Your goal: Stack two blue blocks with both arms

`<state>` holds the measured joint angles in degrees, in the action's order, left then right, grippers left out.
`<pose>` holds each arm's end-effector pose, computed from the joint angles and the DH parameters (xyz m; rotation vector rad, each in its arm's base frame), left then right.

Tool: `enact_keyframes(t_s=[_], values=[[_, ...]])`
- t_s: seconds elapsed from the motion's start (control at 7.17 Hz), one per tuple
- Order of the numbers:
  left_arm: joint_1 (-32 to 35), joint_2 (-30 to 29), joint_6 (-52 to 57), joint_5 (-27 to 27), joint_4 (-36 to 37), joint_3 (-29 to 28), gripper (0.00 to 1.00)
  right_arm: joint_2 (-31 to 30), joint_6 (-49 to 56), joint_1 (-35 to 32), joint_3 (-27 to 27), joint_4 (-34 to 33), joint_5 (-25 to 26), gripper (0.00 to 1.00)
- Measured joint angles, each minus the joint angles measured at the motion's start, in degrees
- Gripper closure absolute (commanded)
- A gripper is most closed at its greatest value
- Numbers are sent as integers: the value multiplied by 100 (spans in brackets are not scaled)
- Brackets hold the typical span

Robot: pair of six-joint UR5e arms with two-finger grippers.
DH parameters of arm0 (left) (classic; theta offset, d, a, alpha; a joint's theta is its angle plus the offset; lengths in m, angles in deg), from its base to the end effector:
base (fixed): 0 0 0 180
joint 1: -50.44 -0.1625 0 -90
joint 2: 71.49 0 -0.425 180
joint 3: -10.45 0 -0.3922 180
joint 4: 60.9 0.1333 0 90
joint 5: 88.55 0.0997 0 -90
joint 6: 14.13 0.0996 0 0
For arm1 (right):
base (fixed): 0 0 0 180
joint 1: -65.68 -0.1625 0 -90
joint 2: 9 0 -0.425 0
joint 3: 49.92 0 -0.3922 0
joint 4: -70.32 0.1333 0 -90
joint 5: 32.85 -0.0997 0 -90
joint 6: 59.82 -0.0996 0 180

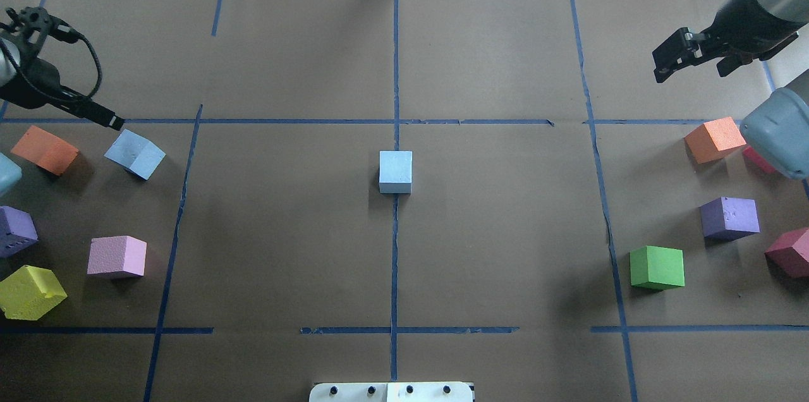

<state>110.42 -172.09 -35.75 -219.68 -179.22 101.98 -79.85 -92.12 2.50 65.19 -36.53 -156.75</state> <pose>0.2346 -0.5414 0.4902 0.3094 0.9163 0.3882 -0.1774 -0.5231 0.3178 0.1175 -0.7332 -0.0503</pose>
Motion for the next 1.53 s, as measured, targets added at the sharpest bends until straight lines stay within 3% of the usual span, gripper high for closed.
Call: enact_keyframes(t_s=[0.42, 1.53], values=[[-267, -144, 121, 173, 371, -125, 0, -31, 48, 0, -118, 23, 14, 0], [-547, -104, -206, 577, 433, -173, 0, -34, 96, 16, -195, 26, 15, 0]])
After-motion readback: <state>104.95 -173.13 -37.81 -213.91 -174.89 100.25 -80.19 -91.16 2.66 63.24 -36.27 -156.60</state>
